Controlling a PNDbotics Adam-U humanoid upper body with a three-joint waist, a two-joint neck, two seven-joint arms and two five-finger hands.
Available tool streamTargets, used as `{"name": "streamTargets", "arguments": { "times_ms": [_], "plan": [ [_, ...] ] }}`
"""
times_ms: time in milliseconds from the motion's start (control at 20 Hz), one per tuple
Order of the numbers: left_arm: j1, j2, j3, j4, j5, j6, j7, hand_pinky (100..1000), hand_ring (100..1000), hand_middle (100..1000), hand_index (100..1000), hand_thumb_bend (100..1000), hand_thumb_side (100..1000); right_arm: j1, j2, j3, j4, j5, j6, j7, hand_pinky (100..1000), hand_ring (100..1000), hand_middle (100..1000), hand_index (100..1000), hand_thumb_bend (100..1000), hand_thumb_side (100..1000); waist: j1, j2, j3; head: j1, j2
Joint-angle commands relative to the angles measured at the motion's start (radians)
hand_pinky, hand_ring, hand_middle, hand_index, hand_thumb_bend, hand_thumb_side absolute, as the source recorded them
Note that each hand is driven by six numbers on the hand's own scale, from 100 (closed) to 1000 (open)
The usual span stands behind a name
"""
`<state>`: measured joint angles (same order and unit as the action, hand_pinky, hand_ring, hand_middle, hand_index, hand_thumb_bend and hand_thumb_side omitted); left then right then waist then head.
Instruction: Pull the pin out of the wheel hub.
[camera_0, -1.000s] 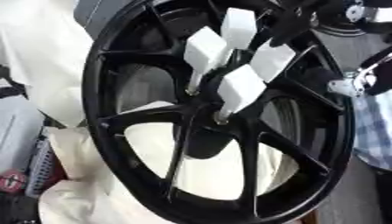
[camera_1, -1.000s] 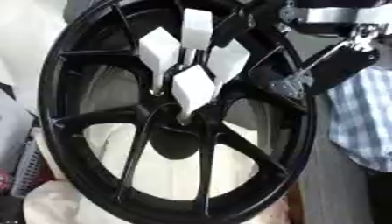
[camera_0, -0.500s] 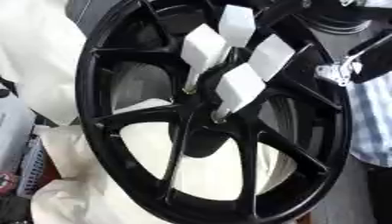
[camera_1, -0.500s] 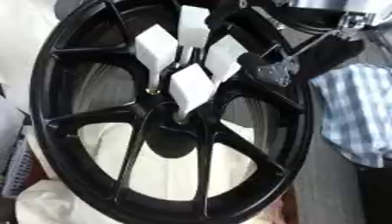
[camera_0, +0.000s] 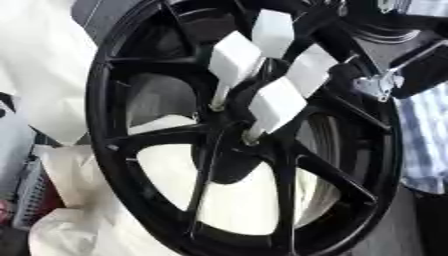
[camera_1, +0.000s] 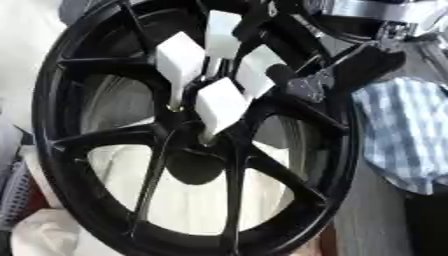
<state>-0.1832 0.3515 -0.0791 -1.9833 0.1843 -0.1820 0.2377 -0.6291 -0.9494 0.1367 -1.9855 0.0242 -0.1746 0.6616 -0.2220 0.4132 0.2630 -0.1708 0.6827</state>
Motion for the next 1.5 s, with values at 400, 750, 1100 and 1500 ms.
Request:
{"name": "streamTargets", "arguments": {
  "times_ms": [400, 750, 1100, 1500],
  "plan": [
    [-0.005, 0.018, -0.004, -0.017, -0.010, 0.010, -0.002, 651, 771, 607, 734, 128, 820, 0.003, -0.026, -0.010, -0.014, 0.022, -0.010, 0.044, 963, 907, 793, 891, 100, 210, -0.003, -0.006, 0.004, 0.001, -0.013],
    [-0.005, 0.014, -0.006, -0.017, -0.012, 0.012, -0.002, 651, 771, 607, 732, 132, 824, 0.014, -0.029, -0.011, -0.014, 0.058, -0.010, 0.054, 959, 910, 798, 900, 100, 227, -0.004, 0.001, 0.000, 0.003, -0.012],
    [-0.003, 0.011, -0.008, -0.017, -0.013, 0.016, -0.005, 652, 772, 608, 730, 133, 828, 0.026, -0.030, -0.014, -0.014, 0.090, -0.011, 0.042, 952, 890, 705, 856, 100, 234, -0.004, 0.006, -0.002, 0.001, -0.012],
    [-0.004, 0.010, -0.010, -0.017, -0.012, 0.018, -0.010, 653, 774, 609, 731, 135, 829, 0.024, -0.028, -0.026, -0.014, 0.072, -0.013, 0.009, 952, 886, 678, 853, 100, 226, -0.004, 0.008, -0.004, 0.002, -0.014]
  ]
}}
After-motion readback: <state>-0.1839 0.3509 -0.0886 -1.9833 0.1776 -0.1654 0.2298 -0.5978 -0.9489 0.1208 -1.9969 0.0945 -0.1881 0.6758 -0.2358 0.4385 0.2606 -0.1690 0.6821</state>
